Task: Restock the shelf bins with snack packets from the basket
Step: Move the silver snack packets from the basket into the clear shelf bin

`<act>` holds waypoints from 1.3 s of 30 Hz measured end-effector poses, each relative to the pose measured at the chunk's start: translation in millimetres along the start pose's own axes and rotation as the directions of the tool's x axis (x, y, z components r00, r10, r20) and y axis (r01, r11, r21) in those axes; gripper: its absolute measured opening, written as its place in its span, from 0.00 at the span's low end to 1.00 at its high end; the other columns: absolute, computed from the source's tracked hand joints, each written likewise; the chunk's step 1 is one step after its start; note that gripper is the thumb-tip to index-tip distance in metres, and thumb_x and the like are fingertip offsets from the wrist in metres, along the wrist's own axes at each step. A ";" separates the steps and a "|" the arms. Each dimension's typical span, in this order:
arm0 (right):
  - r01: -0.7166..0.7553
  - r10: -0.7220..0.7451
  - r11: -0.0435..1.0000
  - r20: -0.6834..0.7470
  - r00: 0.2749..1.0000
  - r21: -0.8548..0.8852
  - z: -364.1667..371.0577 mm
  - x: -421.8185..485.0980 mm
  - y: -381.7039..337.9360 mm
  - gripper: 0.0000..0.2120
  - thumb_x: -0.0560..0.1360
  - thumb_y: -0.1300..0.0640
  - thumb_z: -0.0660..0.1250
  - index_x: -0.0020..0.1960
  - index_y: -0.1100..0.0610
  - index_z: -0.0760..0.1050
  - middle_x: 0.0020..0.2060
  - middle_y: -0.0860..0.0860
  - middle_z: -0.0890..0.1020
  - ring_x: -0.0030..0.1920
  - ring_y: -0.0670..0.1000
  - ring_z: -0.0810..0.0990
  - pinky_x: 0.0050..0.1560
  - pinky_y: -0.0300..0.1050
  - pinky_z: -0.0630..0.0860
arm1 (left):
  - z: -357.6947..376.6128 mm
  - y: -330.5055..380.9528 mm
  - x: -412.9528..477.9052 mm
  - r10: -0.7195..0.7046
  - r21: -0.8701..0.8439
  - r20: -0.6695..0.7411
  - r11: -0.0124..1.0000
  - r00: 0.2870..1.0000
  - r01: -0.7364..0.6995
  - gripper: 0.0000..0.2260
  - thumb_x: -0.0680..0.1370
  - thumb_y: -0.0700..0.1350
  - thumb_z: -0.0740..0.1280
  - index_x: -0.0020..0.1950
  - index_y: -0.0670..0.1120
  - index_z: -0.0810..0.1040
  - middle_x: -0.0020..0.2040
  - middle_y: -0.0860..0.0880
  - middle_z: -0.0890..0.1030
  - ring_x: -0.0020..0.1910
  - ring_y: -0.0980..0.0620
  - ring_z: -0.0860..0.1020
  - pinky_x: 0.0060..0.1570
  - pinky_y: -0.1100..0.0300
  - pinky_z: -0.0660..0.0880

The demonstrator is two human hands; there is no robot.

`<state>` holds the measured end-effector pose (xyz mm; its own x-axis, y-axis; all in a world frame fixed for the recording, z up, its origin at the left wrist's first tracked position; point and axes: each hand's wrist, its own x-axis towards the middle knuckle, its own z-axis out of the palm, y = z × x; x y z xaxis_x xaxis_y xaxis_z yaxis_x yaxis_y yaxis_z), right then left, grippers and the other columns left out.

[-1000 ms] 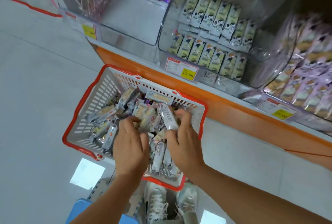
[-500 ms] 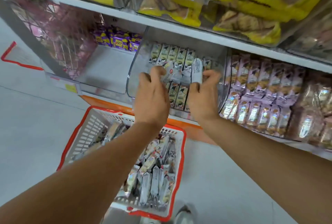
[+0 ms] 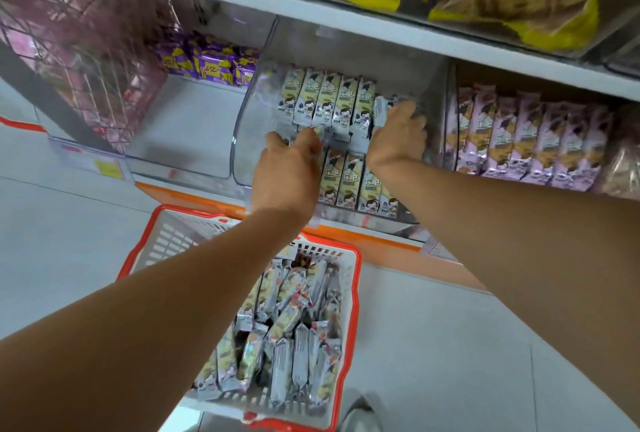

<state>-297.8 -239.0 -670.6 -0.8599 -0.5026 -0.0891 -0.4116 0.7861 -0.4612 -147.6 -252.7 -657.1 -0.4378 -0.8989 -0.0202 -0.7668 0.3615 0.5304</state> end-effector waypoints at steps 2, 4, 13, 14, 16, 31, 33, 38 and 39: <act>-0.021 0.021 0.998 -0.006 1.000 0.052 2.6 7.4 0.0 0.18 0.81 0.63 0.60 0.69 0.62 0.62 0.66 0.62 0.69 0.64 0.60 0.72 0.61 0.50 0.71 | 0.2 -1.8 2.2 0.011 -0.011 0.003 1.000 1.000 -0.011 0.12 0.81 0.39 0.58 0.60 0.48 0.75 0.52 0.41 0.70 0.39 0.44 0.67 0.41 0.55 0.65; -0.014 0.012 0.996 0.023 1.000 0.083 3.6 11.2 1.2 0.20 0.79 0.64 0.61 0.70 0.63 0.62 0.67 0.62 0.68 0.64 0.59 0.72 0.64 0.48 0.71 | 0.7 -4.2 3.6 0.014 -0.025 0.011 1.000 1.000 -0.014 0.12 0.80 0.39 0.58 0.60 0.48 0.75 0.53 0.40 0.70 0.40 0.44 0.67 0.42 0.55 0.65; 0.160 -0.177 0.983 0.243 0.954 0.089 -8.0 -3.0 3.6 0.29 0.76 0.70 0.61 0.75 0.61 0.59 0.74 0.59 0.60 0.72 0.58 0.64 0.71 0.39 0.59 | 0.3 -7.6 2.7 0.052 -0.044 0.049 0.998 0.997 -0.050 0.13 0.79 0.39 0.60 0.62 0.48 0.73 0.53 0.41 0.70 0.40 0.45 0.68 0.42 0.57 0.65; 0.207 -0.228 0.971 0.203 0.952 0.118 -12.2 -7.9 3.0 0.27 0.76 0.70 0.61 0.74 0.61 0.62 0.73 0.59 0.62 0.71 0.57 0.66 0.69 0.36 0.60 | -0.1 -6.8 2.1 0.060 -0.045 0.048 0.997 0.997 -0.058 0.14 0.79 0.38 0.60 0.62 0.48 0.74 0.53 0.42 0.70 0.40 0.45 0.68 0.42 0.57 0.65; 0.331 -0.349 0.928 0.093 0.932 0.171 -23.7 -18.0 2.3 0.24 0.75 0.70 0.62 0.71 0.60 0.67 0.69 0.59 0.68 0.67 0.55 0.71 0.64 0.32 0.61 | -1.2 -3.8 0.3 0.083 -0.055 0.030 0.995 0.996 -0.081 0.14 0.78 0.38 0.61 0.62 0.49 0.74 0.52 0.43 0.69 0.39 0.46 0.68 0.42 0.59 0.64; 0.382 -0.381 0.924 0.127 0.916 0.010 -78.1 -8.2 117.2 0.30 0.79 0.39 0.41 0.79 0.47 0.51 0.79 0.49 0.46 0.78 0.49 0.41 0.76 0.51 0.38 | 31.8 68.0 5.1 0.265 -0.155 0.100 0.956 0.959 -0.248 0.17 0.79 0.41 0.62 0.68 0.52 0.71 0.58 0.45 0.67 0.43 0.52 0.74 0.50 0.67 0.66; 0.396 -0.395 0.918 0.129 0.910 0.022 -74.8 -7.9 120.8 0.30 0.79 0.38 0.41 0.79 0.46 0.51 0.79 0.48 0.44 0.78 0.48 0.38 0.75 0.52 0.35 | 40.7 76.7 11.4 0.276 -0.135 0.103 0.956 0.956 -0.262 0.19 0.79 0.39 0.63 0.69 0.51 0.71 0.59 0.45 0.67 0.45 0.53 0.72 0.52 0.70 0.65; 0.408 -0.413 0.910 0.078 0.908 0.071 -63.7 -6.4 122.7 0.32 0.77 0.35 0.36 0.78 0.44 0.51 0.79 0.46 0.43 0.77 0.47 0.35 0.75 0.54 0.33 | 66.2 92.8 32.0 0.282 -0.071 0.114 0.959 0.953 -0.276 0.23 0.79 0.34 0.61 0.73 0.50 0.68 0.64 0.41 0.67 0.56 0.46 0.74 0.64 0.60 0.68; 0.411 -0.417 0.908 0.064 0.907 0.084 -61.8 -6.4 124.0 0.33 0.76 0.35 0.35 0.78 0.44 0.51 0.79 0.46 0.43 0.77 0.46 0.35 0.75 0.54 0.32 | 71.9 94.4 37.3 0.276 -0.049 0.123 0.961 0.953 -0.272 0.24 0.79 0.33 0.62 0.73 0.50 0.68 0.64 0.41 0.67 0.59 0.44 0.73 0.66 0.56 0.68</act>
<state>-361.9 -116.1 -672.7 -0.5890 -0.8063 0.0550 -0.7018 0.4765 -0.5296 -270.0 -234.2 -668.7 -0.6863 -0.7269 0.0227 -0.5953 0.5795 0.5565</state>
